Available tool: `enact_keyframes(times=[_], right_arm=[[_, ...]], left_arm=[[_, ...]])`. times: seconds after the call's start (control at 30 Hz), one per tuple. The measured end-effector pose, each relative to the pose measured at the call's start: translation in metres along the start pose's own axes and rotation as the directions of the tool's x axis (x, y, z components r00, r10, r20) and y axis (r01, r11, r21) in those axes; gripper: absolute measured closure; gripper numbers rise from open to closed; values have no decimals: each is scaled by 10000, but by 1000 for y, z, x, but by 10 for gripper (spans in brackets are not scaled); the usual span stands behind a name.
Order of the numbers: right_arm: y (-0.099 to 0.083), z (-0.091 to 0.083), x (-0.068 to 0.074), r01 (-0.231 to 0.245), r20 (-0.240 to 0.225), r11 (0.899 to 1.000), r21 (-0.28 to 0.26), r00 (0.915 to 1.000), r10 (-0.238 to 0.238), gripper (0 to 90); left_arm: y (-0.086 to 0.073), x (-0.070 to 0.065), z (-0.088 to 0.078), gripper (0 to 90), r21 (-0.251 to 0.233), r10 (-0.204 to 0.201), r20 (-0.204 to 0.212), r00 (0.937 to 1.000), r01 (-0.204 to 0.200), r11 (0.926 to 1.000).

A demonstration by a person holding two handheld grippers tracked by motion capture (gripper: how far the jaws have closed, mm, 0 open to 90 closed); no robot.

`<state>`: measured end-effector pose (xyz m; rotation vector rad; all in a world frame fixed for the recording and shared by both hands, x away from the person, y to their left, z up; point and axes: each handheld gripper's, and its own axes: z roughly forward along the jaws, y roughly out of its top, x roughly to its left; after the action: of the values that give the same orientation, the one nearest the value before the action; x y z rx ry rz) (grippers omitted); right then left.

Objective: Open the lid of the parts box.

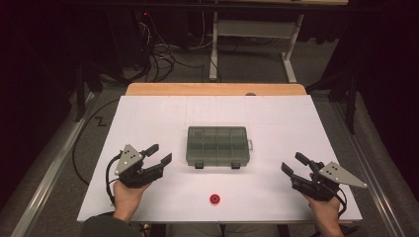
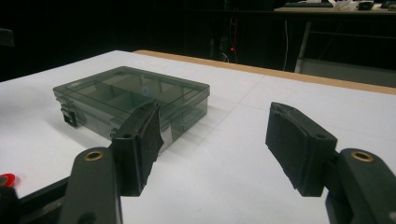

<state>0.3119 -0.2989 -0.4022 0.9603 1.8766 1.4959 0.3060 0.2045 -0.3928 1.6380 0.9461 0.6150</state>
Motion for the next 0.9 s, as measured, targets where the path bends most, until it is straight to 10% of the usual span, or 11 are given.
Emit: enact_keyframes(times=[0.9], right_arm=[[5,9,2,53,-314,9999,-124,9995,-57,447]], left_arm=[[1,-1,7,410,-33,10,196,9998,-9,10000]])
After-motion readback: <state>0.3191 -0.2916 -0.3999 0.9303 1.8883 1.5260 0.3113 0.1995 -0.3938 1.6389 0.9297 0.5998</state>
